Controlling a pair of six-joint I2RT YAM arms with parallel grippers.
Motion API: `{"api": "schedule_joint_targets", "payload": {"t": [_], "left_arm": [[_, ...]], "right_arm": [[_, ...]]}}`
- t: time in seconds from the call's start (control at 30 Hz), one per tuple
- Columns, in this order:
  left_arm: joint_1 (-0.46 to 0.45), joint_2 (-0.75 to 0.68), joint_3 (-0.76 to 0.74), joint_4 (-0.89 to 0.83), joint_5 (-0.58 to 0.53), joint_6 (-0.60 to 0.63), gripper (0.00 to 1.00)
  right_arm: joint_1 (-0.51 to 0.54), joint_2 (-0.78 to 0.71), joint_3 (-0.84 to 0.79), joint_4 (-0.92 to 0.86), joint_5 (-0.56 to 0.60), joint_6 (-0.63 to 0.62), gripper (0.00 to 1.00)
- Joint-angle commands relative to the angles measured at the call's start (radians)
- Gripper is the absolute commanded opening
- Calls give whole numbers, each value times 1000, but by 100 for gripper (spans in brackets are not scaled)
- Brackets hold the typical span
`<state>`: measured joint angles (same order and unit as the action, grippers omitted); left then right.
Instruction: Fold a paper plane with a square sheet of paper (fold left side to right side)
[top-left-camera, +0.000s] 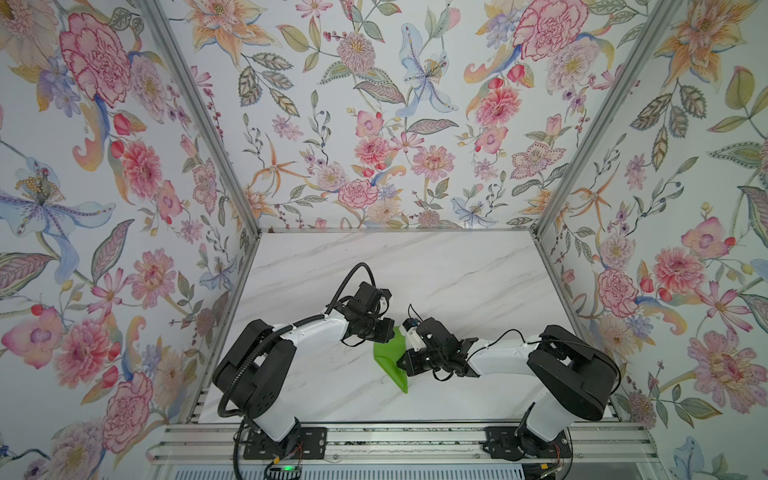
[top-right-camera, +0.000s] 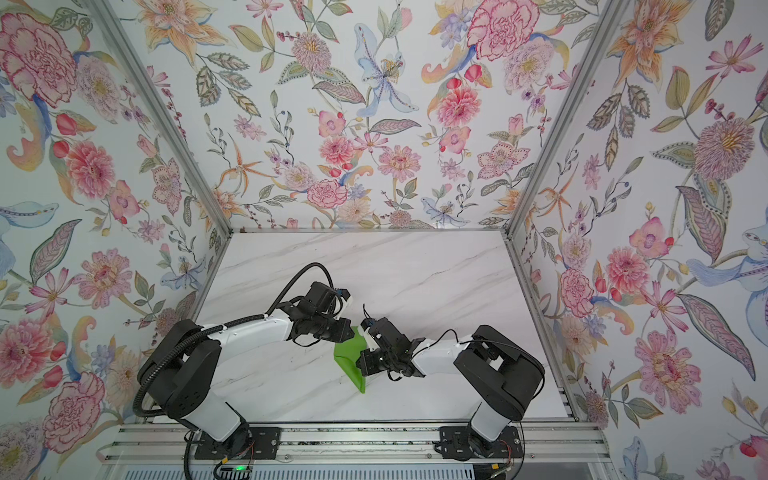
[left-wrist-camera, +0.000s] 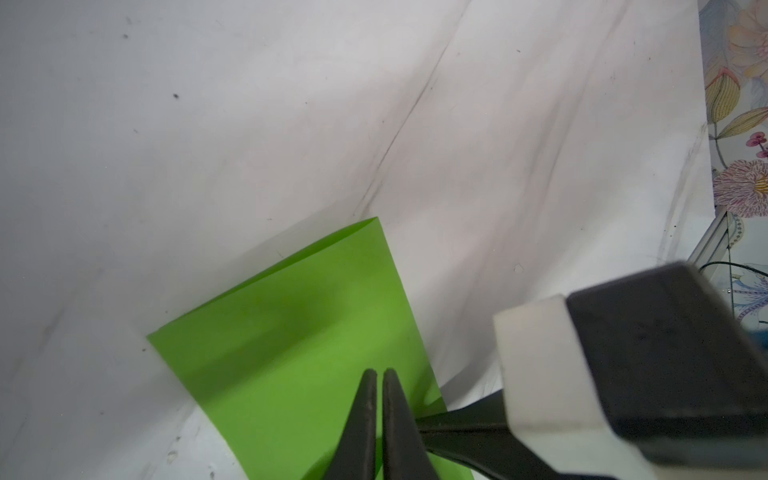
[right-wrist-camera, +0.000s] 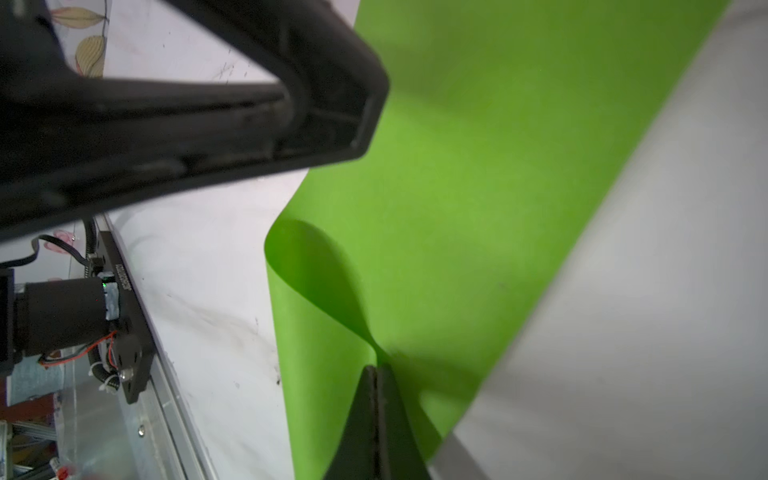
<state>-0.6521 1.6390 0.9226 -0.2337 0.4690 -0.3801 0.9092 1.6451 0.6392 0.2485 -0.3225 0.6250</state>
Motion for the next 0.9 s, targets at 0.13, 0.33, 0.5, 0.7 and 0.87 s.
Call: {"api": "schedule_joint_targets", "payload": {"t": [0.13, 0.33, 0.5, 0.7, 0.87], "left_arm": [[-18, 98, -41, 54, 37, -10, 6], [-18, 127, -54, 30, 23, 39, 5], [-18, 130, -61, 28, 27, 52, 5], [-17, 128, -62, 20, 27, 65, 4], [-19, 128, -65, 20, 28, 67, 4]], "right_arm": [[12, 12, 8, 33, 36, 34, 0], [5, -14, 32, -57, 46, -47, 0], [-2, -15, 52, -103, 51, -106, 0], [-19, -8, 63, -110, 49, -123, 0], [-26, -3, 71, -122, 47, -139, 0]]}}
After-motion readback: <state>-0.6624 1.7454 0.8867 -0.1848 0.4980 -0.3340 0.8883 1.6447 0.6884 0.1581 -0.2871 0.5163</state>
